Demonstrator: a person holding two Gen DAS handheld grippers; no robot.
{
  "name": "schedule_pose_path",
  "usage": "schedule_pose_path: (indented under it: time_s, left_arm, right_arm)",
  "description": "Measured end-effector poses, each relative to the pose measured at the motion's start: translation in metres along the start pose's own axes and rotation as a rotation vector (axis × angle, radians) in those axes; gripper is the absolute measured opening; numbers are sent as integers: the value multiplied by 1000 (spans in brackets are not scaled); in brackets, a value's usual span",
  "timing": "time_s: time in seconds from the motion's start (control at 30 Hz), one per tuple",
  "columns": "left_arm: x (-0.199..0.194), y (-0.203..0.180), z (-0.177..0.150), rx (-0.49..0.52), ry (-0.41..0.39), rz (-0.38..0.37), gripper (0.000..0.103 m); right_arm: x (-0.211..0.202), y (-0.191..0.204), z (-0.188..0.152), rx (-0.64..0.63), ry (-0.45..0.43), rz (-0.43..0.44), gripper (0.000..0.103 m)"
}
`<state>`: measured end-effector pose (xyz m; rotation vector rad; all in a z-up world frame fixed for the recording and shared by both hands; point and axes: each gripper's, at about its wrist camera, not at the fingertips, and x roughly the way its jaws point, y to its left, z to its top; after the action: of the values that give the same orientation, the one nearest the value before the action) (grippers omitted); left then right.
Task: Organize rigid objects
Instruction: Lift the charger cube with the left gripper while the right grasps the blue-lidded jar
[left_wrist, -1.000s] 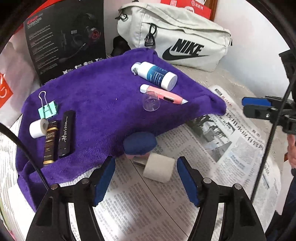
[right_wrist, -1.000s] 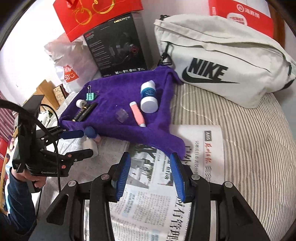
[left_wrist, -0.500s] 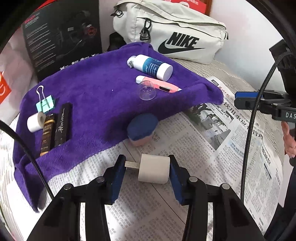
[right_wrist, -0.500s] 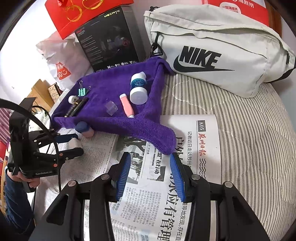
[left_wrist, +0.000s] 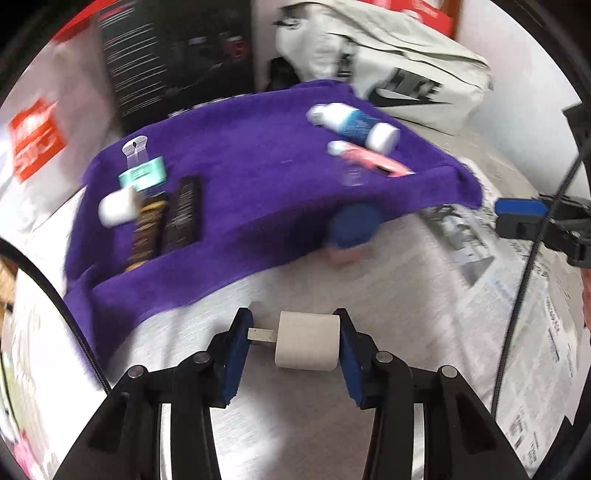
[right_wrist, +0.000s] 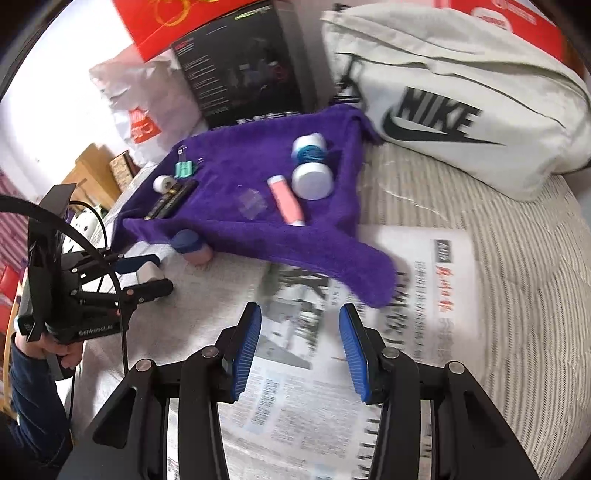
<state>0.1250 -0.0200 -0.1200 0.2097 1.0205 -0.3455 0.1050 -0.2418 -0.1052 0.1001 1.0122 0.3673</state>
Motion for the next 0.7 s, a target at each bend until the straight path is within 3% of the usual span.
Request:
schedule_pose_path:
  time_s: [0.27, 0.7]
  left_arm:
    - [-9, 41, -20, -100, 2, 72, 43]
    - [-23, 64, -44, -163, -49, 49, 43]
  right_arm:
    - [23, 54, 13, -64, -6, 19, 44]
    - [63, 96, 28, -33, -39, -28, 44]
